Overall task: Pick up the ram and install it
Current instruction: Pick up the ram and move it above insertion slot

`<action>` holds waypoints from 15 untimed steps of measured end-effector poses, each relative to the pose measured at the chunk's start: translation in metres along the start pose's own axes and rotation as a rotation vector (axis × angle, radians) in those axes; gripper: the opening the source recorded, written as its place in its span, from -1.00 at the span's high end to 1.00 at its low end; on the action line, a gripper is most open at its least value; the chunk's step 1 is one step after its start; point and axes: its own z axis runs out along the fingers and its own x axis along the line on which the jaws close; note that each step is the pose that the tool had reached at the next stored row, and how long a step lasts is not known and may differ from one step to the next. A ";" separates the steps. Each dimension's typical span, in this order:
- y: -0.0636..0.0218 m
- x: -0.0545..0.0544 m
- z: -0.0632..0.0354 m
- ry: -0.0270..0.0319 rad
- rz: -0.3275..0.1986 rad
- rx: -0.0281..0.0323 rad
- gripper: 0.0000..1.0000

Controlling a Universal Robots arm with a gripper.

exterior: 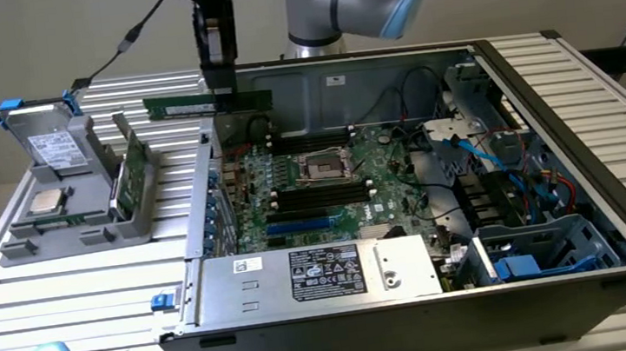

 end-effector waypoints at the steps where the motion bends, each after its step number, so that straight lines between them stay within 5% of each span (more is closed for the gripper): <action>1: -0.0046 0.000 -0.0004 -0.0005 0.000 0.0000 0.72; 15: -0.0682 0.004 -0.0060 -0.0229 -0.004 0.0011 0.72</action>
